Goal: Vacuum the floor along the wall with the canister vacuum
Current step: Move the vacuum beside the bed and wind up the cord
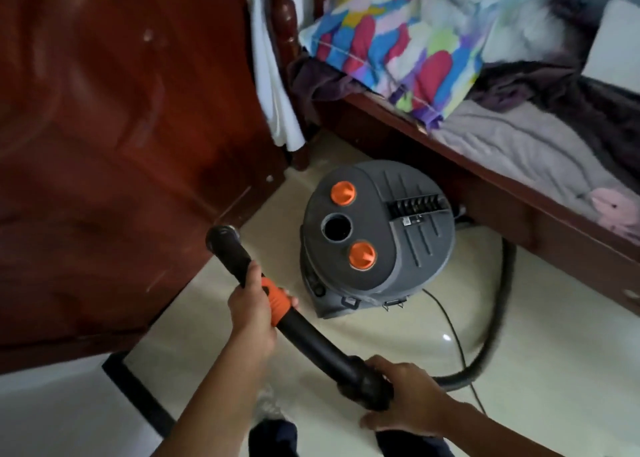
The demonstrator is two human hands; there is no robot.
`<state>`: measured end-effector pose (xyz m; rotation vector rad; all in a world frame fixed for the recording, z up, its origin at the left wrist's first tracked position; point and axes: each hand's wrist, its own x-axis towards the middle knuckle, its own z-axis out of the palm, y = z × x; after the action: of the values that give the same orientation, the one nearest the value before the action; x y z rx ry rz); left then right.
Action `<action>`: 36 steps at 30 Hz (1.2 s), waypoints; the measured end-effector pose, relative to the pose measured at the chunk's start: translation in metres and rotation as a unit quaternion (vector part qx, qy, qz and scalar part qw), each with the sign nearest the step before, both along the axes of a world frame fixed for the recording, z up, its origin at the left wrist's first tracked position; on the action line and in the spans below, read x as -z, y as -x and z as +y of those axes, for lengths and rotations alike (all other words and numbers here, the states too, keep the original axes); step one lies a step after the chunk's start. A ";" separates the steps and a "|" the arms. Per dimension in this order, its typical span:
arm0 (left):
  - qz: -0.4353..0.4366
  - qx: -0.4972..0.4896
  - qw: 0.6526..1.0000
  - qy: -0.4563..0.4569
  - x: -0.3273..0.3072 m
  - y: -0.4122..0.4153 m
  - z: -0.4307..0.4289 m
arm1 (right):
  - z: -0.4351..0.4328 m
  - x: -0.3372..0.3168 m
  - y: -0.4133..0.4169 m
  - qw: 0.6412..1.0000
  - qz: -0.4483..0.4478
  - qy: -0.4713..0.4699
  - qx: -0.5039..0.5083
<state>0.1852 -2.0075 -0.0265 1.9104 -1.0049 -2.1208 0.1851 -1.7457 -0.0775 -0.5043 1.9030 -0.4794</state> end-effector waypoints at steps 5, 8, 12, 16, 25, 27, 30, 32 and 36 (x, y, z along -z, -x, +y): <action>0.069 0.107 0.992 -0.018 -0.022 0.036 -0.031 | -0.020 -0.001 -0.020 0.994 0.067 -0.056 0.071; 0.090 0.156 0.984 -0.009 -0.031 0.040 -0.031 | -0.065 -0.008 -0.034 0.985 0.109 -0.048 0.128; 0.089 0.221 0.971 0.028 -0.035 0.024 -0.044 | -0.131 -0.023 -0.039 0.977 0.113 -0.018 0.180; 0.070 0.251 0.962 0.077 -0.029 0.042 -0.080 | -0.145 -0.031 -0.019 0.976 0.011 0.024 0.216; 0.068 0.449 0.865 0.214 -0.017 0.092 -0.084 | -0.090 -0.009 0.019 0.769 0.026 -0.006 0.639; 0.068 0.486 0.840 0.231 -0.017 0.105 -0.080 | -0.103 -0.004 0.030 0.734 0.007 0.028 0.679; 0.066 0.529 0.810 0.242 -0.016 0.129 -0.072 | -0.128 0.003 0.057 0.694 -0.013 0.061 0.717; 0.060 0.549 0.796 0.249 -0.014 0.142 -0.068 | -0.139 0.005 0.076 0.669 -0.034 0.063 0.740; 0.057 0.563 0.786 0.248 -0.008 0.167 -0.059 | -0.145 0.008 0.096 0.689 -0.042 0.007 0.724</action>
<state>0.0180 -2.0670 -0.0183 0.9042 -2.7850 -1.9006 0.0891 -1.8910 -0.0857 1.1865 1.8441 -1.4580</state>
